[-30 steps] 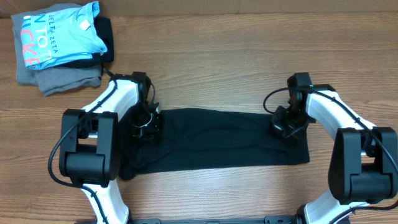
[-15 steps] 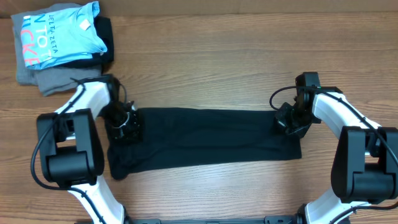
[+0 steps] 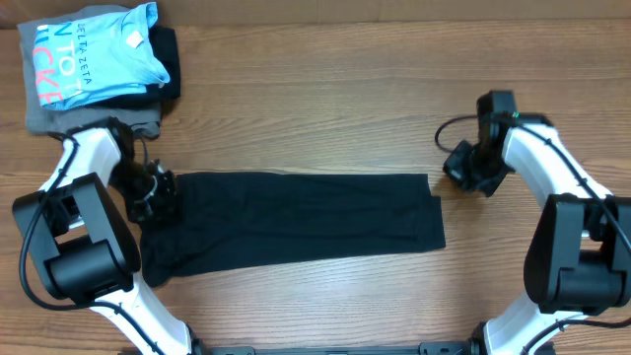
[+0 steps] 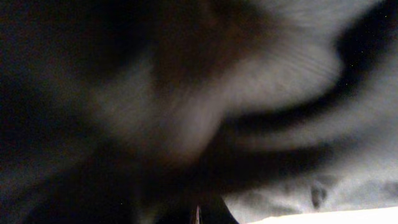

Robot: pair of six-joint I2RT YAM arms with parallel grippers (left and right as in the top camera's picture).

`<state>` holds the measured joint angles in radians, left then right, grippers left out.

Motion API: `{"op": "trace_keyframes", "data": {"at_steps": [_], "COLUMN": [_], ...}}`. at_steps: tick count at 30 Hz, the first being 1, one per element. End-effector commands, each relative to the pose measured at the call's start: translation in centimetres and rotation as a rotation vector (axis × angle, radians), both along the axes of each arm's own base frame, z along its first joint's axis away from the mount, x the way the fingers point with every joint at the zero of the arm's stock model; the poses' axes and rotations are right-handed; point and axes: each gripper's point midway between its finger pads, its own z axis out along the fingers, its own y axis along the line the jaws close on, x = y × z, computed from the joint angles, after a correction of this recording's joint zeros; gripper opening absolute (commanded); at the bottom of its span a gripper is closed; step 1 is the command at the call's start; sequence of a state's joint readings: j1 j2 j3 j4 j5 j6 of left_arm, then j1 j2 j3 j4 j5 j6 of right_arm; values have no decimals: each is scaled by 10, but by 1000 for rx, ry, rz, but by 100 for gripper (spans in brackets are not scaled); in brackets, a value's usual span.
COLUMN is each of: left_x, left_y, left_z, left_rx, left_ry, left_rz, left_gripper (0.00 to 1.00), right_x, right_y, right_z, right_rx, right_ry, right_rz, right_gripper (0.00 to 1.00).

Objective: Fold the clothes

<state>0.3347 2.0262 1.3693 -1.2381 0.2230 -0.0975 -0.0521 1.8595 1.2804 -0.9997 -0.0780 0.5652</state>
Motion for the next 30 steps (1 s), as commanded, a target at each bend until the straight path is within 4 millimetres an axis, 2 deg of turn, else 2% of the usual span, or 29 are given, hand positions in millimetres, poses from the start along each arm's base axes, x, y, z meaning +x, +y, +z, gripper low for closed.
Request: {"op": "trace_keyframes", "data": {"at_steps": [1,3,6,10,16,20,26,30], "left_x": [27,32,35,35,18,8,-5,-14], "left_y": [10,8,-5,-35,-71,-81,-79,-64], "left_z": [41,61,90,100,76,51,14,-8], "left_rx": [77,91,97,53,25,14,15,59], "left_ry": [-119,-165,-235,-263,-203,-183,-175,-147], "left_rz": [-52,-63,-89,-153,-272,-299,-292,-261], "left_gripper": [4,4,4,4,4,4,4,4], "right_x": [31,31,17,-13,-59,-79,-87,-91], "right_y": [-9,3,44,73,103,109,104,98], "right_z": [49,68,83,67,25,3,-30,-48], "right_rx": [-39,3,165,183,203,209,203,204], "right_ry": [-84,-85,-62,36,176,221,210,195], "right_rz": [-15,45,234,361,402,417,323,274], "right_gripper": [4,4,4,4,4,4,4,4]}}
